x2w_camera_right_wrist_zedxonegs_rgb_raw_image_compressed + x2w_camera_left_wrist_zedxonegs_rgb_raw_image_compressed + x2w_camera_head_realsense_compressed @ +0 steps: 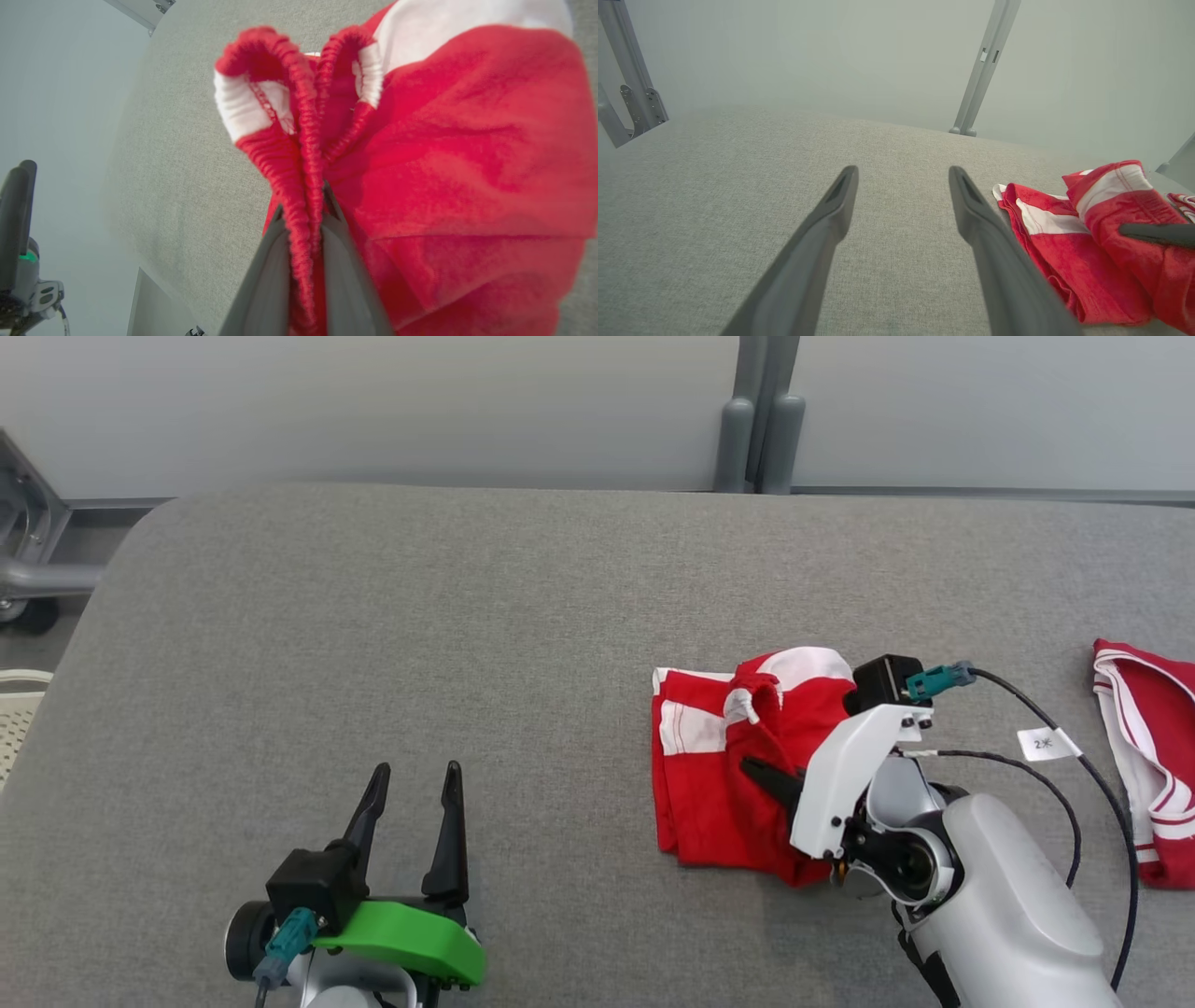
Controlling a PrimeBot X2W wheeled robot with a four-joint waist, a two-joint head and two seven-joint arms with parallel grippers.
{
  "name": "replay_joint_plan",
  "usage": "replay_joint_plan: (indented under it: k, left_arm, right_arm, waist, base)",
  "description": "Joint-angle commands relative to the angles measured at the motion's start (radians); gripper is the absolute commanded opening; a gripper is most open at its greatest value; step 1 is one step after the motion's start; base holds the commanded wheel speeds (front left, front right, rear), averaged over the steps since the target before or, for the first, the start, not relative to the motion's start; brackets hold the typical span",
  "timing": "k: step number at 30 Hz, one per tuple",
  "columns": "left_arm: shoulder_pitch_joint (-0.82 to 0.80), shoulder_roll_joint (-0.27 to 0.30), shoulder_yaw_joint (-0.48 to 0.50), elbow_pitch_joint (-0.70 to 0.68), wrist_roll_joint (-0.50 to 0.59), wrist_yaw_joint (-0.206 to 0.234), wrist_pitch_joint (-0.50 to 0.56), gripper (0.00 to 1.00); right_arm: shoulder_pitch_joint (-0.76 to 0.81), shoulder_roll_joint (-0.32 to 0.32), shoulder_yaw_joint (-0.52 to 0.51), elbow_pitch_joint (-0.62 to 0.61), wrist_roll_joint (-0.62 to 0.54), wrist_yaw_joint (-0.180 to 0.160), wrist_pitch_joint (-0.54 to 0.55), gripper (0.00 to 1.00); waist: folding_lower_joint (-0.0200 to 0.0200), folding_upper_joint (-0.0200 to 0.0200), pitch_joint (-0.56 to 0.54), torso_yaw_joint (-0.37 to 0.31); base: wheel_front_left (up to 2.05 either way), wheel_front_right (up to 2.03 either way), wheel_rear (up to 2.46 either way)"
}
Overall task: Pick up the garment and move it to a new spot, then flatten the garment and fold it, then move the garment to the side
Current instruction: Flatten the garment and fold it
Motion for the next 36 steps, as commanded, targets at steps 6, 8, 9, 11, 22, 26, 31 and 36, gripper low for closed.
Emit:
replay_joint_plan:
  k: [6,8,9,11,22,26,31,36]
  left_arm:
    - [-0.003,-0.006,-0.004,0.012,-0.004,-0.009,-0.004,1.0]
    - [-0.002,-0.008,-0.007,0.016,-0.003,-0.01,-0.004,1.0]
    - [-0.001,-0.009,-0.008,0.018,-0.004,-0.01,-0.004,1.0]
    - [0.001,-0.011,-0.009,0.021,-0.003,-0.011,-0.004,1.0]
    - [0.018,-0.008,-0.01,0.026,-0.004,-0.012,-0.004,1.0]
    - [0.027,-0.006,-0.009,0.023,-0.003,-0.006,-0.004,1.0]
    - [0.04,0.001,-0.007,0.015,-0.004,0.0,-0.004,1.0]
    - [0.046,0.008,-0.007,0.001,0.0,0.007,-0.004,1.0]
  right_arm:
    - [-0.07,-0.001,0.053,0.148,0.015,0.0,-0.089,0.0]
    - [-0.093,-0.001,0.068,0.196,0.02,0.0,-0.118,0.0]
    - [-0.103,-0.001,0.077,0.22,0.023,0.0,-0.132,0.01]
    - [-0.122,-0.001,0.096,0.264,0.032,0.0,-0.158,0.42]
    - [-0.19,-0.002,0.209,0.356,0.148,0.0,-0.268,1.0]
    - [-0.207,-0.002,0.229,0.345,0.197,0.0,-0.322,1.0]
    - [-0.219,-0.002,0.227,0.317,0.171,0.0,-0.394,1.0]
    - [-0.212,-0.015,0.18,0.267,0.082,0.0,-0.45,1.0]
  waist:
    - [0.0,0.0107,-0.022,0.035]
    - [0.0,0.0107,-0.026,0.04]
    - [0.0,0.0107,-0.028,0.041]
    - [0.0,0.0107,-0.033,0.045]
    - [0.0,0.0107,-0.053,0.039]
    - [0.0,0.0107,-0.061,0.024]
    - [0.0,0.0107,-0.067,-0.007]
    - [0.0,0.0107,-0.067,-0.043]
  base:
    - [0.0,0.0,0.0]
    - [0.0,0.0,0.0]
    - [0.0,0.0,0.0]
    - [0.0,0.0,0.0]
    - [0.0,0.0,0.0]
    - [0.0,0.0,0.0]
    - [0.0,0.0,0.0]
    - [0.0,0.0,0.0]
